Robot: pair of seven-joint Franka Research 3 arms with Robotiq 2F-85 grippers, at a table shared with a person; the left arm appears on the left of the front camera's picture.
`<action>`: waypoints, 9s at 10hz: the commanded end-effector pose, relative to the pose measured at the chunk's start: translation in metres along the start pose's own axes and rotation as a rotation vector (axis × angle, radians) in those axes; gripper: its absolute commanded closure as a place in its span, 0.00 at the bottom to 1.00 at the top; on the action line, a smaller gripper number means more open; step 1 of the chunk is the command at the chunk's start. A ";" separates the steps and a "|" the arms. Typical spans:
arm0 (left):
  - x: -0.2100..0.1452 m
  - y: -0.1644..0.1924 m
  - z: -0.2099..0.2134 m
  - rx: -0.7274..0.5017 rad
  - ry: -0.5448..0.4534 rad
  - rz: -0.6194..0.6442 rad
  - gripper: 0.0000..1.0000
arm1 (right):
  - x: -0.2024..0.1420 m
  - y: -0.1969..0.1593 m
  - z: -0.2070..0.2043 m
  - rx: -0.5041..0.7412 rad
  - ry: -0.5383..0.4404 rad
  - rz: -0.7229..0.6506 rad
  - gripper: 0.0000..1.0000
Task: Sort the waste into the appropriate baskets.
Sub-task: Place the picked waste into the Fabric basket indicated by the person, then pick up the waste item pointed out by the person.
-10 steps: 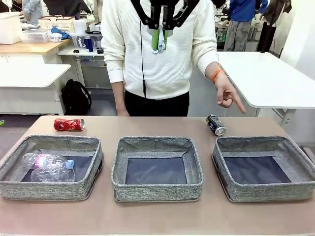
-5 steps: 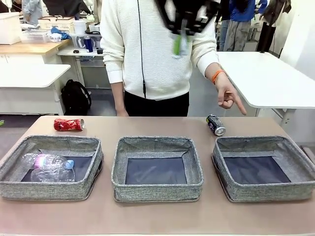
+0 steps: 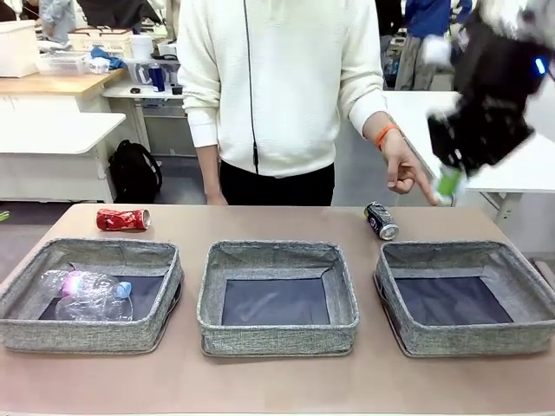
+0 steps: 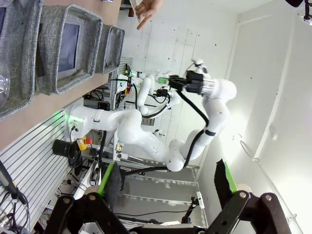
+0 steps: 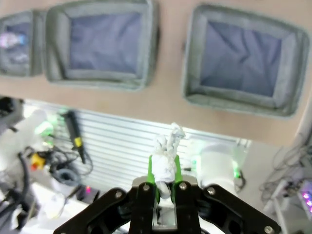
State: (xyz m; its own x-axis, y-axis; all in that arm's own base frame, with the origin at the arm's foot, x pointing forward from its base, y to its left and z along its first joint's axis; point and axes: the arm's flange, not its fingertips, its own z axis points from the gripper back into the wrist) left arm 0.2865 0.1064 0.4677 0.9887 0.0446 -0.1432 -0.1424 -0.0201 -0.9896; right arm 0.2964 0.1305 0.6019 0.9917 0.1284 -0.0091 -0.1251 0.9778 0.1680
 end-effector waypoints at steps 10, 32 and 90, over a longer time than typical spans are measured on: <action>-0.001 -0.002 0.000 -0.017 0.006 -0.020 0.00 | 0.013 -0.149 -0.126 0.222 -0.113 -0.363 0.89; -0.001 -0.002 0.000 -0.017 0.006 -0.020 0.00 | 0.018 -0.146 -0.063 1.151 -0.282 -0.199 0.00; -0.001 -0.002 0.000 -0.017 0.006 -0.020 0.00 | 0.319 -0.176 -0.292 0.096 -0.443 0.214 0.00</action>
State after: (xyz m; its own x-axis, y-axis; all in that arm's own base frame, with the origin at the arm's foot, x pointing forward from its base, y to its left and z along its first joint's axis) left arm 0.2866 0.1064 0.4675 0.9887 0.0440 -0.1433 -0.1426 -0.0201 -0.9896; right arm 0.6203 0.0512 0.2863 0.8778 0.2193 0.4259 -0.3202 0.9299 0.1812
